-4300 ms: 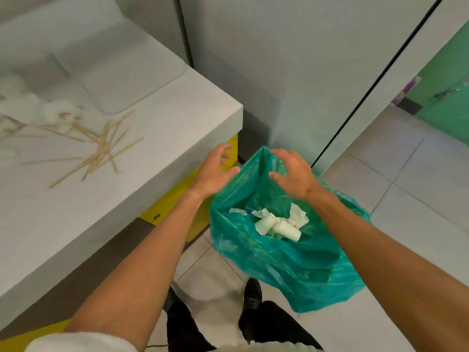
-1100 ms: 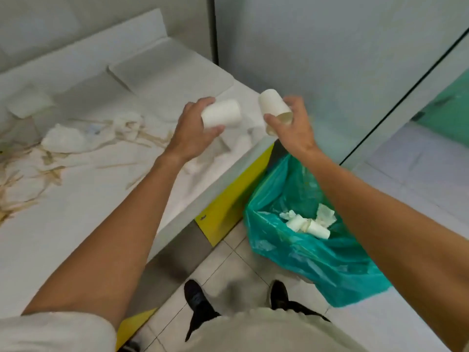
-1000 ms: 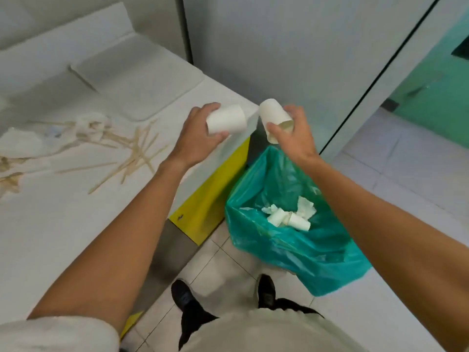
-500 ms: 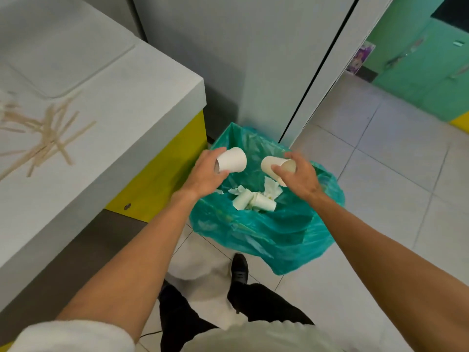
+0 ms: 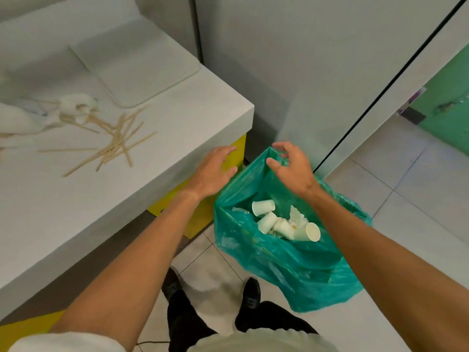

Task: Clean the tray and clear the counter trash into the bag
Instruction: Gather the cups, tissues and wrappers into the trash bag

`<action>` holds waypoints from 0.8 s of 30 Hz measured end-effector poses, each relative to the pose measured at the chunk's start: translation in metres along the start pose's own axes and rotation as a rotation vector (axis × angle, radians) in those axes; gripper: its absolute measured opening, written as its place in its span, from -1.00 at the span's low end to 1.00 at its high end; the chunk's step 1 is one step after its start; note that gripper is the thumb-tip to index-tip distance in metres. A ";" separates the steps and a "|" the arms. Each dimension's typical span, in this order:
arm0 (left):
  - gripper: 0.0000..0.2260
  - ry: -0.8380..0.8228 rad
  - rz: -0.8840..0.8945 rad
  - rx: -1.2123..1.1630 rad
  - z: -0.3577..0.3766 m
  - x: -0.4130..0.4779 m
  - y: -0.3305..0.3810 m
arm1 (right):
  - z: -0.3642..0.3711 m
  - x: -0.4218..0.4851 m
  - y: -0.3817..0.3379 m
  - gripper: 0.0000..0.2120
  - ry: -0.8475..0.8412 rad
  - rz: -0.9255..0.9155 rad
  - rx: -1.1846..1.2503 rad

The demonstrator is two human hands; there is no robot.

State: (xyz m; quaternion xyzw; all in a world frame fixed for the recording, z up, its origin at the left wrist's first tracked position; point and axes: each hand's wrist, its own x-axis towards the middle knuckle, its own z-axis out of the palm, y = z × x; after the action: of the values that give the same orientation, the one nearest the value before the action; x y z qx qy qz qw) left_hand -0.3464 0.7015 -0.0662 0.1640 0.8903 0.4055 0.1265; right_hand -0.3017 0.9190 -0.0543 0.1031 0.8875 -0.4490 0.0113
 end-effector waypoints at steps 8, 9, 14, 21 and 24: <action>-0.68 0.345 0.014 -0.090 -0.137 -0.025 -0.032 | 0.071 0.050 -0.136 -0.69 -0.080 -0.288 0.044; -0.69 0.373 -0.004 -0.092 -0.155 -0.032 -0.043 | 0.086 0.056 -0.152 -0.69 -0.100 -0.317 0.037; -0.68 0.494 -0.085 -0.054 -0.245 -0.068 -0.109 | 0.174 0.078 -0.236 -0.70 -0.199 -0.422 0.063; -0.69 0.617 -0.170 0.009 -0.360 -0.096 -0.197 | 0.291 0.108 -0.334 -0.72 -0.298 -0.484 0.083; -0.70 0.633 -0.237 0.019 -0.402 -0.101 -0.232 | 0.336 0.123 -0.366 -0.70 -0.326 -0.501 0.067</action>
State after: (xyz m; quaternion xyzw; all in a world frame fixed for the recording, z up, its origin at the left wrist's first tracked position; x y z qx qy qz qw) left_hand -0.4416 0.2450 0.0231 -0.0735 0.9019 0.4107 -0.1116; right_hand -0.5168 0.4610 0.0222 -0.1924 0.8565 -0.4773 0.0392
